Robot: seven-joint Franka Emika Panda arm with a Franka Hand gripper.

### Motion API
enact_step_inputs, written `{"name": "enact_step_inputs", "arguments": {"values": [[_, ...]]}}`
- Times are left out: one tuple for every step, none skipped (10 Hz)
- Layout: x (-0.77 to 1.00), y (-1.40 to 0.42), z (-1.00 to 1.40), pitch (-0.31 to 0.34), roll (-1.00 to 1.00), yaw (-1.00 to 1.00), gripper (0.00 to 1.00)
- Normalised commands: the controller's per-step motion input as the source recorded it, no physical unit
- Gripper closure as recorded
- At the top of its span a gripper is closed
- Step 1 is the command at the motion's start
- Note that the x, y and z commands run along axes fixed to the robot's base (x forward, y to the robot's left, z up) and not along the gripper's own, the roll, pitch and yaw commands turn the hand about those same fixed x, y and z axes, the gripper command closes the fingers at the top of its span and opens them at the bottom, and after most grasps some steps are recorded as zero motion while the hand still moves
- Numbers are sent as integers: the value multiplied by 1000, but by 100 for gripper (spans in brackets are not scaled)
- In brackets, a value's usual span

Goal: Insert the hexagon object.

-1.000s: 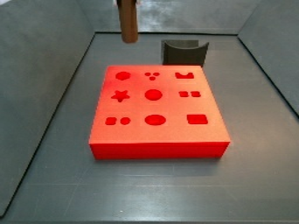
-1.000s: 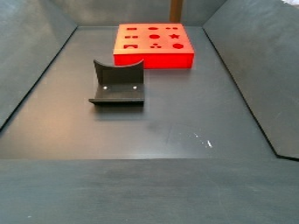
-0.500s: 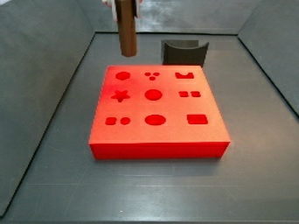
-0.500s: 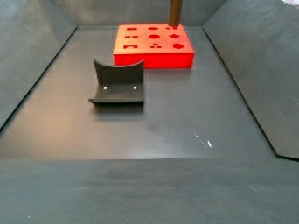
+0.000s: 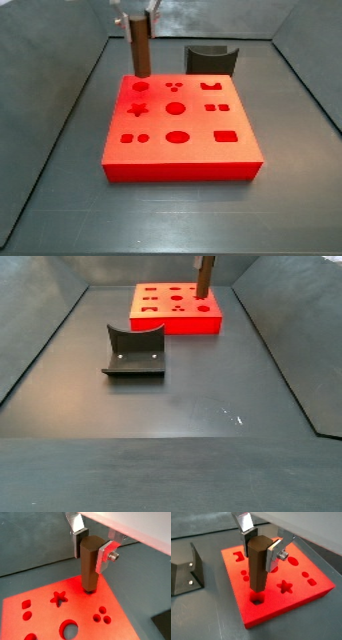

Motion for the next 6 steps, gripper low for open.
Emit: {"name": "enact_step_inputs", "arguments": {"values": [[-131, 0, -254, 0, 79, 100, 100], [-97, 0, -266, 9, 130, 83, 100], [0, -34, -209, 4, 80, 83, 100], [46, -23, -174, 0, 49, 126, 100], [69, 0, -166, 0, 47, 194, 100], [0, 0, -194, 0, 70, 269, 100]]}}
